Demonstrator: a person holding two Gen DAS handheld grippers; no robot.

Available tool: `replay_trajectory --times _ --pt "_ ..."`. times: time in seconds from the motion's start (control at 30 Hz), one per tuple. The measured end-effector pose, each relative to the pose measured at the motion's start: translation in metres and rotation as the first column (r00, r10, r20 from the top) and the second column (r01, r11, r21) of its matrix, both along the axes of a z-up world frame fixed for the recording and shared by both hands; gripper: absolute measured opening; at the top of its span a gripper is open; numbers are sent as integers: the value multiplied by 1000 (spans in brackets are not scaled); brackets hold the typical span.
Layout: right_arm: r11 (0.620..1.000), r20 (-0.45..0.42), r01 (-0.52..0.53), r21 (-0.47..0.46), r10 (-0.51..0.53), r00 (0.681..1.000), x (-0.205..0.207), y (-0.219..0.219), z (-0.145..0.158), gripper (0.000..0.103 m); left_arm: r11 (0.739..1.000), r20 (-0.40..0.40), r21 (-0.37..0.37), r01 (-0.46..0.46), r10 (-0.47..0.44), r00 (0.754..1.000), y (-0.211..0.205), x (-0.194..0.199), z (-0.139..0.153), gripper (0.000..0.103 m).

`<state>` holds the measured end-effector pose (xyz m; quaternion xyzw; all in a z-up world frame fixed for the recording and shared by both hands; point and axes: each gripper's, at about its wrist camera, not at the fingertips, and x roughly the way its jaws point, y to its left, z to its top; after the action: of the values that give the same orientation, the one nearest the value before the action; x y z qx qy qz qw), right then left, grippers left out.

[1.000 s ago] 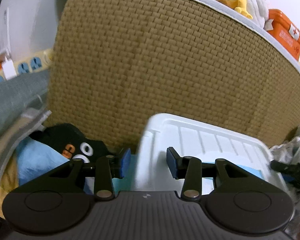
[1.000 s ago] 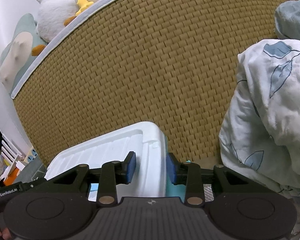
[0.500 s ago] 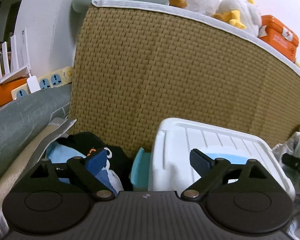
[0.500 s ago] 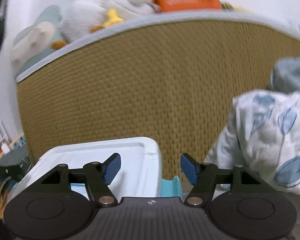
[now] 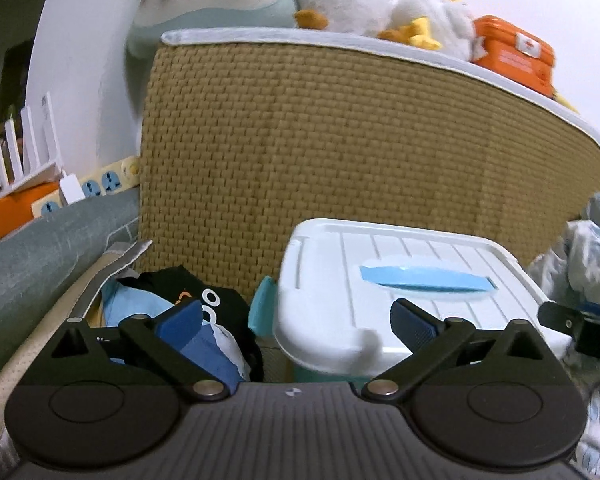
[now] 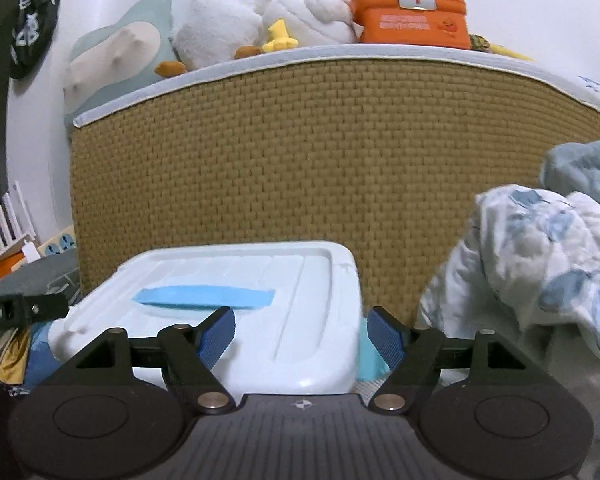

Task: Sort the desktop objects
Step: 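Lower the white lid onto the bin rim with both grippers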

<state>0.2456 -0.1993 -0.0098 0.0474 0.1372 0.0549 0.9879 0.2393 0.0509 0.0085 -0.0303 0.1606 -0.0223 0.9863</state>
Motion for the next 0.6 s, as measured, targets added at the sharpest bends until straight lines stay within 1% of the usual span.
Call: replay_trajectory --times 0.07,0.23,0.3,0.47,0.6 --pt "1000 -16 14 -4 -15 1000 -7 0 -2 77 1000 15 13 11 -11 1000 -3 -9 0 103" --pt "999 -45 31 -5 -32 998 -30 -4 -10 77 1000 30 4 22 -22 999 -3 -30 -1 103" --pt "1000 -52 31 3 -31 998 -40 -7 -12 77 1000 25 10 23 -23 999 -3 -36 -3 103" --pt "999 -55 34 -10 -34 998 -60 -7 -16 77 1000 4 8 30 -30 1000 -2 -55 -10 103" --pt "1000 -64 27 -17 -28 998 -74 -5 -20 77 999 12 19 34 -34 999 -3 -72 -14 103"
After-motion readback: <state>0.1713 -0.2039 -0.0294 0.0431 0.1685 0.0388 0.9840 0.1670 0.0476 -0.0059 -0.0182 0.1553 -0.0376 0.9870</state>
